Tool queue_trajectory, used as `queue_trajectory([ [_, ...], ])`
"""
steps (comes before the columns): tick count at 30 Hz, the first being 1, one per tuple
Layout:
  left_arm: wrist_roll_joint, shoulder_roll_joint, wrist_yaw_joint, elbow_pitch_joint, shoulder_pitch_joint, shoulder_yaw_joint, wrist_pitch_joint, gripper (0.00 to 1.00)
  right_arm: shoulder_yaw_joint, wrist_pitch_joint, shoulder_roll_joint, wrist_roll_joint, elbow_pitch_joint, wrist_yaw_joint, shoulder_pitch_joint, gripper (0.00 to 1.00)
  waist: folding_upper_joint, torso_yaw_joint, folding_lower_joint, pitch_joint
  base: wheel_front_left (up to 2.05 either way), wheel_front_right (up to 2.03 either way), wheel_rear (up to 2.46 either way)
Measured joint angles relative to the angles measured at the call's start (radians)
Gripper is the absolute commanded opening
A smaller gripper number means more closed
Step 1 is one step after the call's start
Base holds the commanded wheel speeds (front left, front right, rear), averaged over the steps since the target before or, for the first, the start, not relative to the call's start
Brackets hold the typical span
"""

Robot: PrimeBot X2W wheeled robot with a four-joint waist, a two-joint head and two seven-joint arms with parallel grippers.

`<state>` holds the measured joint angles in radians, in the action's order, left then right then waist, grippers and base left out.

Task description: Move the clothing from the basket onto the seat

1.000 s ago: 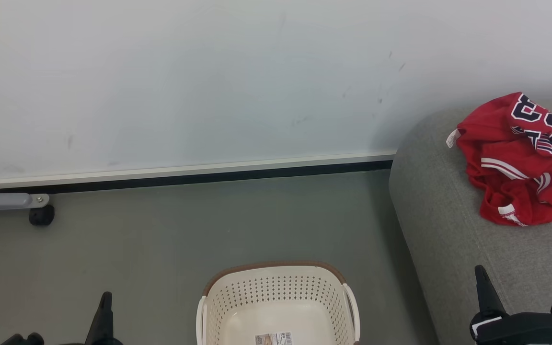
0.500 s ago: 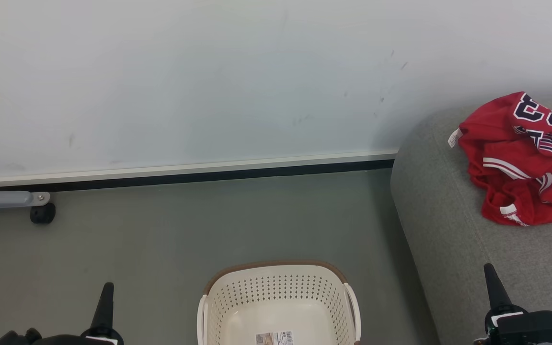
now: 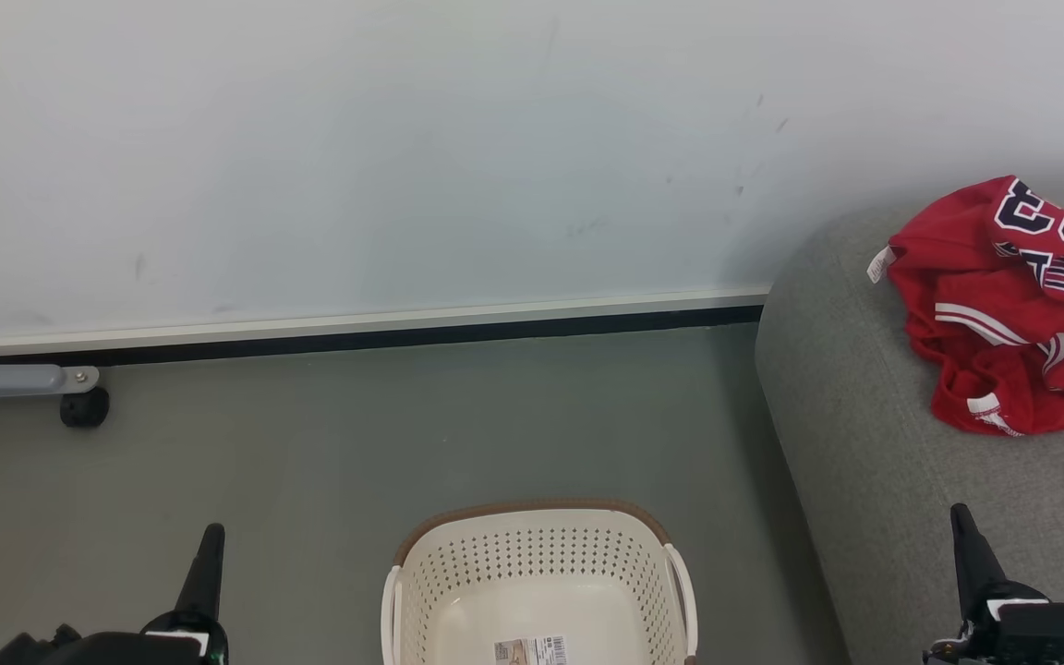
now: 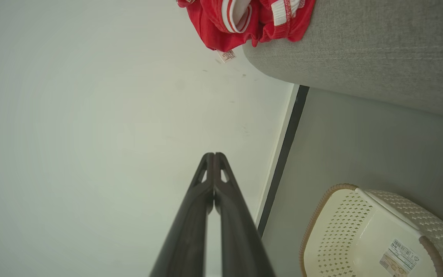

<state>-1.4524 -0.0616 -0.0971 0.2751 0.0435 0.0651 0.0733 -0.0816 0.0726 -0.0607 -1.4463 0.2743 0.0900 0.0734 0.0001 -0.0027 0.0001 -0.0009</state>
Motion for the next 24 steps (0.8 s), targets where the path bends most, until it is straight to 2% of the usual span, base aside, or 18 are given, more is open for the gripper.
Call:
queue_trajectory([
  [11, -0.134, 0.018, -0.019, 0.018, 0.033, 0.025, 0.040, 0.00, -0.050, 0.039, 0.015, -0.147, 0.025, 0.028, 0.010, 0.00, 0.0000, 0.003, 0.0000, 0.003, 0.00, 0.00, 0.00],
  [24, -0.148, 0.020, -0.026, 0.018, 0.036, 0.026, 0.040, 0.00, -0.052, 0.041, 0.016, -0.150, 0.025, 0.030, 0.019, 0.00, 0.0000, 0.003, 0.0000, 0.003, 0.00, 0.00, 0.00],
])
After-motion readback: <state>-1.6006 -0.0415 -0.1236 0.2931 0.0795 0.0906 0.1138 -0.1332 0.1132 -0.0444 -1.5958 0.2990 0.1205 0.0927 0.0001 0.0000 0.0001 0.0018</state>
